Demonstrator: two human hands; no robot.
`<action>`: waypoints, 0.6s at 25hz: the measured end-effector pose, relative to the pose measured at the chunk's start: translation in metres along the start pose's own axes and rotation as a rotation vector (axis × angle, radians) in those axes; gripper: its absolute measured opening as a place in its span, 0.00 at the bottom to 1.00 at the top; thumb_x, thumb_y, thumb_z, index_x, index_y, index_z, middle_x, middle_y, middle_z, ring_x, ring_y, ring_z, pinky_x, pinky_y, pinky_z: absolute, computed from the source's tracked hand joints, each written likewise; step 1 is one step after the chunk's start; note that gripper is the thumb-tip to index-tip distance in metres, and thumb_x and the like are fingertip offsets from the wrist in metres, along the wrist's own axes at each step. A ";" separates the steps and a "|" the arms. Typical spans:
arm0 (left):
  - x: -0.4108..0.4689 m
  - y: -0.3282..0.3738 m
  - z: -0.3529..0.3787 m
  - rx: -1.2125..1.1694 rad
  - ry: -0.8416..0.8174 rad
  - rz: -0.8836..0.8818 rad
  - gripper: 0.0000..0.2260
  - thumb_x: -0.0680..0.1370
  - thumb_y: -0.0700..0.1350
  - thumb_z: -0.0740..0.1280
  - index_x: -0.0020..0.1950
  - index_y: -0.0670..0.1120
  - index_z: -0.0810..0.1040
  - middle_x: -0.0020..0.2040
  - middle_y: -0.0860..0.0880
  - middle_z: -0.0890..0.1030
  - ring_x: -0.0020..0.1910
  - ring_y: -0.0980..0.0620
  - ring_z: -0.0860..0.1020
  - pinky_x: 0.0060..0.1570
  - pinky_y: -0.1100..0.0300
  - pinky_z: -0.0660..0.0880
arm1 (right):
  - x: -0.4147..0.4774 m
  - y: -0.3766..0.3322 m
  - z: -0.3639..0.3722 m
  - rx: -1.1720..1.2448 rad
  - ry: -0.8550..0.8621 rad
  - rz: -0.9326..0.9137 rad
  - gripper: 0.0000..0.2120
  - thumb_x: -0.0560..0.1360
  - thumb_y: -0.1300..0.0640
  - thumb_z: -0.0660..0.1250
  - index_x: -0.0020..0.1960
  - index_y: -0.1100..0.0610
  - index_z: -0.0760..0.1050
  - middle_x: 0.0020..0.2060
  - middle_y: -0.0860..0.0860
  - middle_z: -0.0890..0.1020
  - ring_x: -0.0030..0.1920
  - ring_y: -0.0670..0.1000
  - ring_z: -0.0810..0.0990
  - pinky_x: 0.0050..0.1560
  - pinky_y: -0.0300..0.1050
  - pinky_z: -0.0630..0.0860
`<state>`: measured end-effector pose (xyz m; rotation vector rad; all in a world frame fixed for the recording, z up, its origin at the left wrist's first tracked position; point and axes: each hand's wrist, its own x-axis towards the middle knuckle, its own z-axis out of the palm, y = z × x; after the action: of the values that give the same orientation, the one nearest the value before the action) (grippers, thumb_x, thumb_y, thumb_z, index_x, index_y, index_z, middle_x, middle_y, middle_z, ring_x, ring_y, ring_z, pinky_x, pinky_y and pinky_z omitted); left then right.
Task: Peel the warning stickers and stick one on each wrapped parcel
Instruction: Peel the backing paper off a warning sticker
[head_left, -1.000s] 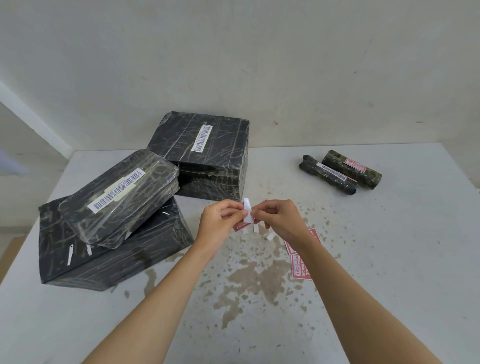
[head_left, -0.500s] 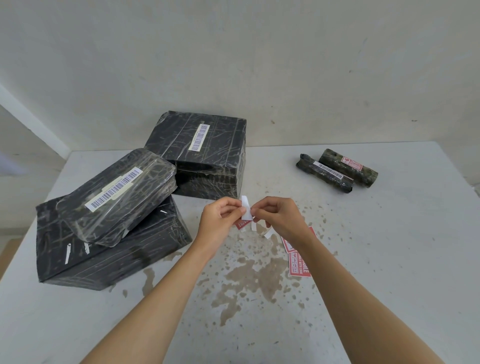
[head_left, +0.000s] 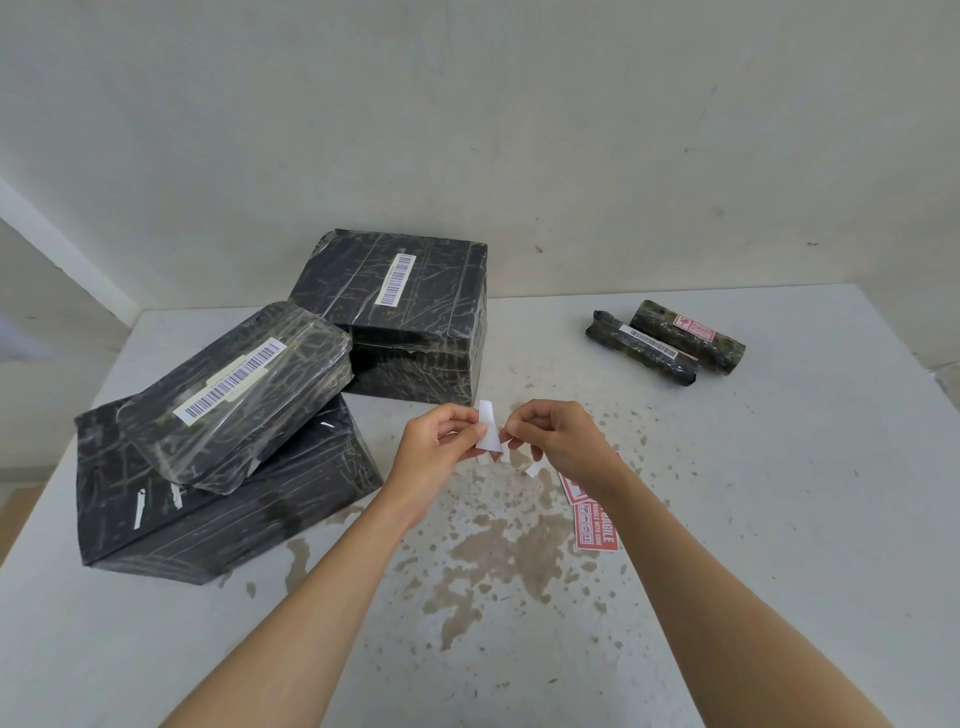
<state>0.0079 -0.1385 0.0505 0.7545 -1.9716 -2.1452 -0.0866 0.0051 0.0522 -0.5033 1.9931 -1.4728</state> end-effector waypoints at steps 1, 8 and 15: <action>-0.001 -0.001 -0.001 -0.010 0.001 -0.007 0.04 0.76 0.35 0.68 0.49 0.41 0.79 0.42 0.46 0.83 0.41 0.53 0.83 0.43 0.65 0.78 | -0.001 0.001 0.001 0.000 -0.004 0.003 0.06 0.76 0.64 0.65 0.46 0.67 0.79 0.36 0.50 0.84 0.36 0.45 0.80 0.32 0.34 0.72; 0.001 -0.005 -0.007 0.014 0.008 -0.012 0.05 0.75 0.36 0.68 0.50 0.39 0.79 0.45 0.40 0.83 0.44 0.47 0.83 0.49 0.59 0.80 | 0.000 0.001 0.009 -0.077 -0.003 -0.012 0.04 0.73 0.61 0.69 0.43 0.59 0.83 0.36 0.56 0.83 0.35 0.48 0.76 0.35 0.42 0.72; 0.007 -0.010 -0.007 0.027 0.006 -0.047 0.06 0.75 0.36 0.68 0.51 0.38 0.79 0.46 0.38 0.83 0.46 0.46 0.83 0.47 0.61 0.79 | 0.011 0.005 0.011 -0.188 -0.035 -0.024 0.06 0.75 0.63 0.65 0.42 0.61 0.80 0.34 0.52 0.81 0.33 0.43 0.76 0.35 0.35 0.71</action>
<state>0.0075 -0.1465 0.0385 0.8181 -2.0033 -2.1439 -0.0872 -0.0080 0.0429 -0.6293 2.1156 -1.2885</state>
